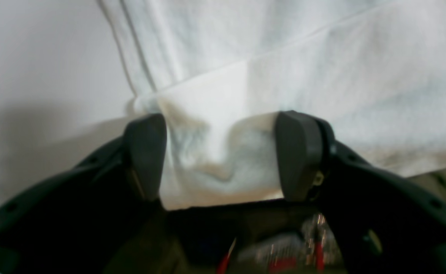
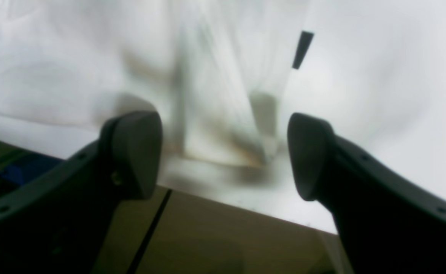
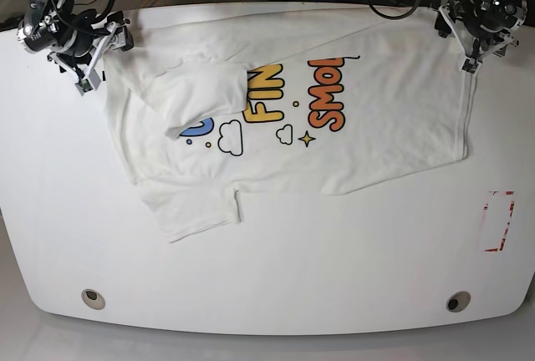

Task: Fold the T-shirt properly
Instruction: 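Pinch the shoulder edge with both grippers and pull it taut, then reach both grippers to the hem edge and pinch it, then lift the hem with both grippers and fold it over toward the shoulders, then lower the folded hem onto the shoulder edge and release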

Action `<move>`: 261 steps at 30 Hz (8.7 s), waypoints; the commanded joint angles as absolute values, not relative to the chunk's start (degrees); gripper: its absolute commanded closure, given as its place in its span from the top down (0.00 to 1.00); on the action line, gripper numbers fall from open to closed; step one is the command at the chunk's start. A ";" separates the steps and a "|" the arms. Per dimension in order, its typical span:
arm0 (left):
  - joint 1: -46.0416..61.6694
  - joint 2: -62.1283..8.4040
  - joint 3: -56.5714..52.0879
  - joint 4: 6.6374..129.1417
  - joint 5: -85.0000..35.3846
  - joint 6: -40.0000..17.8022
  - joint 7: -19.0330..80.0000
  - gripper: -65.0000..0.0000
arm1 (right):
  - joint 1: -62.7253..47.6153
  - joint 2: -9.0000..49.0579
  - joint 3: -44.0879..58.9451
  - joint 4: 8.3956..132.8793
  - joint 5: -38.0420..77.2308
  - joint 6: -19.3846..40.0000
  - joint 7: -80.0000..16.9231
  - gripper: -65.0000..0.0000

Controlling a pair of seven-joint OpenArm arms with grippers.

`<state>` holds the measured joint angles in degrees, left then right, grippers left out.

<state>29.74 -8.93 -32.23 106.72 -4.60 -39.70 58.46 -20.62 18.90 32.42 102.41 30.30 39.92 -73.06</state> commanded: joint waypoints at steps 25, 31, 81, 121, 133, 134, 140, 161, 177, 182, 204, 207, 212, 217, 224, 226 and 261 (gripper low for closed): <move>9.36 -9.71 -34.33 110.99 -2.51 -40.00 60.70 0.65 | 11.30 19.30 27.47 91.12 26.07 40.00 -73.27 0.74; 3.12 -10.15 -34.15 107.47 -2.33 -40.00 60.70 0.64 | 22.02 19.30 21.49 75.91 19.91 40.00 -64.22 0.74; -17.71 -14.11 -31.08 69.76 2.33 -36.18 53.58 0.89 | 35.38 13.49 12.97 34.95 9.98 40.00 -31.52 0.00; -15.52 -12.62 -30.20 81.54 2.33 -40.00 47.43 0.00 | 28.26 14.02 13.49 77.49 10.51 40.00 -58.42 0.00; -7.60 -12.62 -34.42 88.92 2.33 -40.00 47.43 0.00 | 15.60 13.32 16.31 99.65 10.68 40.00 -71.08 0.00; -6.73 -12.62 -34.51 89.63 2.33 -40.00 47.43 0.00 | 14.37 13.32 16.75 101.14 10.68 40.00 -71.87 0.00; -1.80 -12.62 -34.77 93.76 2.33 -40.00 47.52 0.00 | 6.29 13.32 17.54 107.82 14.73 40.00 -73.71 0.00; 13.76 -14.99 -34.33 104.84 1.98 -40.00 57.98 0.60 | -9.63 11.38 22.37 111.43 16.22 40.00 -73.71 0.50; 14.46 -19.56 -34.86 113.36 -15.52 -40.00 65.45 0.60 | -9.36 11.30 25.45 115.21 30.37 40.00 -73.71 0.60; 12.44 -16.31 -32.31 111.43 -15.43 -40.00 65.36 0.60 | -8.48 6.99 25.27 113.10 31.43 40.00 -73.71 0.60; 18.59 -22.37 -22.20 105.63 -2.07 -40.00 57.63 0.60 | -1.98 9.98 25.27 86.90 13.49 40.00 -59.74 0.60; 20.62 -24.40 -25.36 106.68 -2.07 -40.00 57.36 0.60 | -0.92 10.15 25.27 86.90 13.05 40.00 -59.74 0.60; 21.23 -26.86 -31.43 104.92 -2.07 -40.00 57.27 0.60 | -0.40 10.15 25.27 86.90 12.97 40.00 -59.74 0.60; 21.58 -29.93 -31.78 103.78 -2.07 -40.00 57.45 0.60 | -0.40 10.07 25.27 86.90 12.97 40.00 -59.74 0.60; 23.16 -30.64 -31.43 109.58 -2.33 -40.00 58.68 0.60 | -0.31 9.98 25.27 86.90 13.05 40.00 -59.74 0.60; 23.08 -30.55 -31.43 111.25 -3.82 -40.00 60.70 0.60 | -0.31 9.98 25.27 86.90 13.14 40.00 -59.74 0.60; 12.53 -22.11 -26.15 99.82 -16.84 -40.00 69.85 0.39 | -0.40 9.63 25.27 86.90 13.49 40.00 -59.74 0.60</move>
